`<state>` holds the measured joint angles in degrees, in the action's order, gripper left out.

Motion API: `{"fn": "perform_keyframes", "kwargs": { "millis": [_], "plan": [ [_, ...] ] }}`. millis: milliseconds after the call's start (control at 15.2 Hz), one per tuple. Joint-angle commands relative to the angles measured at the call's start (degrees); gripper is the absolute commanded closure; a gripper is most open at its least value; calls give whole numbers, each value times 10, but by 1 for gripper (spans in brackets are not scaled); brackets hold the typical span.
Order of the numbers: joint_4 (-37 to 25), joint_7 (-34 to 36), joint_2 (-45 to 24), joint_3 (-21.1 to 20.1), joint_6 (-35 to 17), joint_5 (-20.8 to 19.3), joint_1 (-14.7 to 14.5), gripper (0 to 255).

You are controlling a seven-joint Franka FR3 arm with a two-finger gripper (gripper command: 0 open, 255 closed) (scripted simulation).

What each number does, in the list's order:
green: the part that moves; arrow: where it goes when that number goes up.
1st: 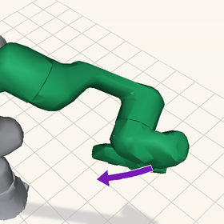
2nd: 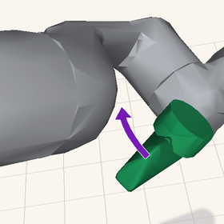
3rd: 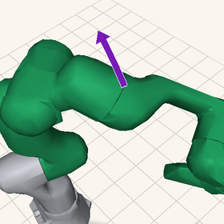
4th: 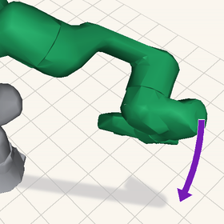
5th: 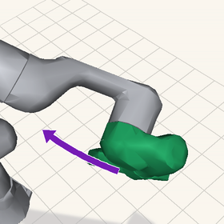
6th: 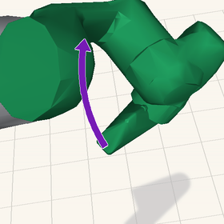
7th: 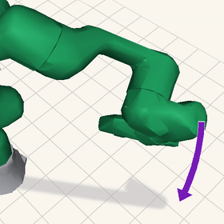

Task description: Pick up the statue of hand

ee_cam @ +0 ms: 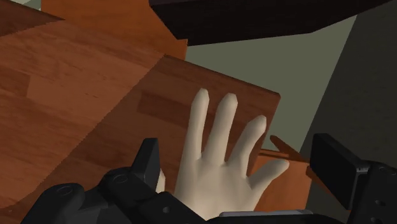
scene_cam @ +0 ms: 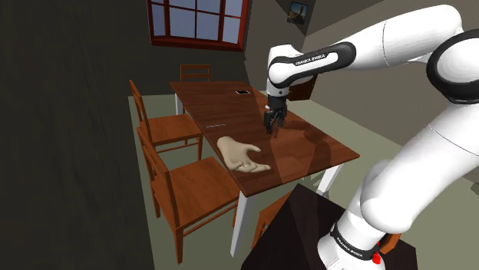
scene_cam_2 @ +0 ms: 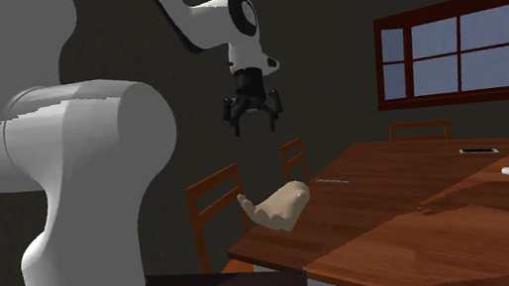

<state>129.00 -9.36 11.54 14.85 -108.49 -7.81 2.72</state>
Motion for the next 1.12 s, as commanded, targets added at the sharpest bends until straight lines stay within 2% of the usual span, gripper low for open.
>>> {"fn": "perform_keyframes", "kwargs": {
  "millis": [0,528,1056],
  "plan": [
    [-20,-16,-47,8,-23,6,1,0],
    [-124,-87,-231,24,-83,45,21,0],
    [-278,-143,-420,13,-98,84,60,0]
  ]
}}
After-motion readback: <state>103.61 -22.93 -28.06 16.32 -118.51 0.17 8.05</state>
